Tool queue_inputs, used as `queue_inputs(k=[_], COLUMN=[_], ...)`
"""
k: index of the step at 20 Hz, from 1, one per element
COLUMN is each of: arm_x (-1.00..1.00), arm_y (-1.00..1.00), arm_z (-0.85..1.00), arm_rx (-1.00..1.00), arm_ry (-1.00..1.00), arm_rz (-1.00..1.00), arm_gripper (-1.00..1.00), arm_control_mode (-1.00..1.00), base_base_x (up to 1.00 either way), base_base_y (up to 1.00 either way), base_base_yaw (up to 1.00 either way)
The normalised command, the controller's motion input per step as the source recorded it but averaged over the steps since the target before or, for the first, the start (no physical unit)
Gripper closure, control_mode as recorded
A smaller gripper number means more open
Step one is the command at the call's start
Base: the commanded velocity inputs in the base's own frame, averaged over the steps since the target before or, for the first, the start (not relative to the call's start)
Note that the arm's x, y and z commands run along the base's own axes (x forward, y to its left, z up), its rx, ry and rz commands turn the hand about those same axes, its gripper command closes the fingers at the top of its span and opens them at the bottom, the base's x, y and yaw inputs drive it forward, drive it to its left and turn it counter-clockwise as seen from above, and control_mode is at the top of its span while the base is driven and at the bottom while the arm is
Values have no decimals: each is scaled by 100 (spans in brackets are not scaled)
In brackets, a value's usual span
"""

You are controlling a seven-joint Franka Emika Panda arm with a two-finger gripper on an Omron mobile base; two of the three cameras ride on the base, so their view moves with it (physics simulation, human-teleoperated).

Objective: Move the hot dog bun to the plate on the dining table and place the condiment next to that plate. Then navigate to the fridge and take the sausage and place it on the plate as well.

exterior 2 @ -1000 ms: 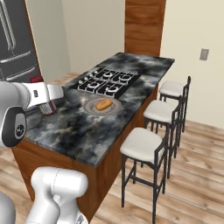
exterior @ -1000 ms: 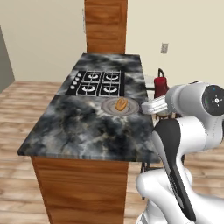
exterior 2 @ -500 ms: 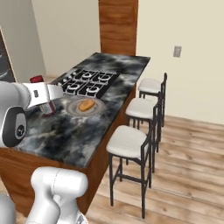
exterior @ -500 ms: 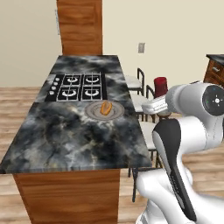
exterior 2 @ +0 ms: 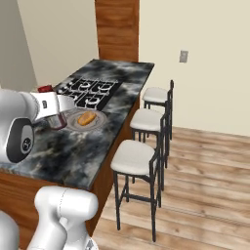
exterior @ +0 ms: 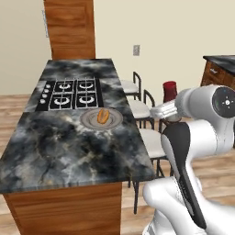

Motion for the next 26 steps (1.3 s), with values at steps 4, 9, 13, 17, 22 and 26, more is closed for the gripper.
queue_inputs(k=[4, 9, 13, 17, 22, 26], arm_x=[59, 92, 81, 76, 87, 81], arm_y=[-43, -16, -7, 0, 6, 40], arm_z=[-21, -50, -59, -48, -47, -34], arm_rx=[3, 1, 1, 1, 0, 0], arm_ry=[10, 9, 9, 10, 16, 14], arm_rz=[11, 40, 56, 52, 36, 20], arm_gripper=[100, 100, 100, 100, 100, 100], arm_control_mode=[-100, -100, -100, -100, -100, -100], base_base_x=[0, 0, 0, 0, 0, 0], base_base_y=[0, 0, 0, 0, 0, 0], base_base_yaw=[0, 0, 0, 0, 0, 0])
